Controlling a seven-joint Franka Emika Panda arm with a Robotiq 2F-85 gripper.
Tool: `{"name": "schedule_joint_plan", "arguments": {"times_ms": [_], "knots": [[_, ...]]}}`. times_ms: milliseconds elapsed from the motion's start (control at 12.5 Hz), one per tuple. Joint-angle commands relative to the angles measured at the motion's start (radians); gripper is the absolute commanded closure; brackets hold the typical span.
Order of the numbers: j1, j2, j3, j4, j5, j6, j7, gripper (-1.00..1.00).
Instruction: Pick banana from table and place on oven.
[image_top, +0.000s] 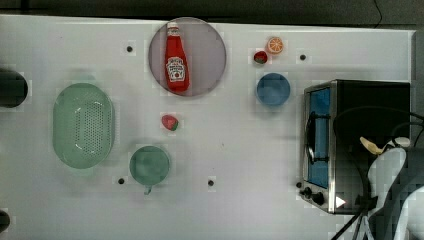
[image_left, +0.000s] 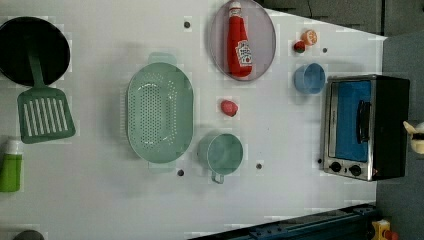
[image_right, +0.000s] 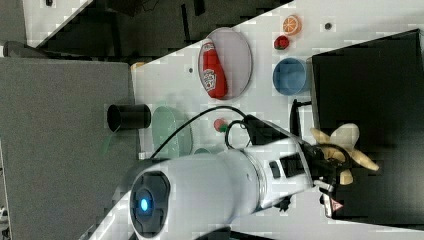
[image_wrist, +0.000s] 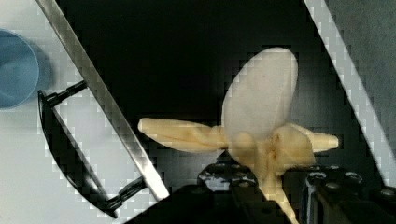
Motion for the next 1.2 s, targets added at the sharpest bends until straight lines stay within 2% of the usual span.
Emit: {"name": "schedule_joint_plan", "arguments": {"times_ms": [80,400,480,640,800,1040,1200], "knots": [[0.020,0.016,-0.004,0.039,0.017,0.019,-0.080,0.02],[0.020,0.010,0.002,0.054,0.020,0.023,-0.079,-0.88],[0.024,0.004,0.006,0.063,0.020,0.023,-0.080,-1.00],[0.039,-0.021,0.017,0.098,0.015,-0.011,-0.079,-1.00],[0.061,-0.073,0.040,0.145,0.005,-0.142,-0.044,-1.00],[0.097,-0.174,0.135,0.202,-0.013,-0.389,0.234,-1.00],[0.108,-0.237,0.237,0.203,-0.018,-0.462,0.478,-1.00]]}}
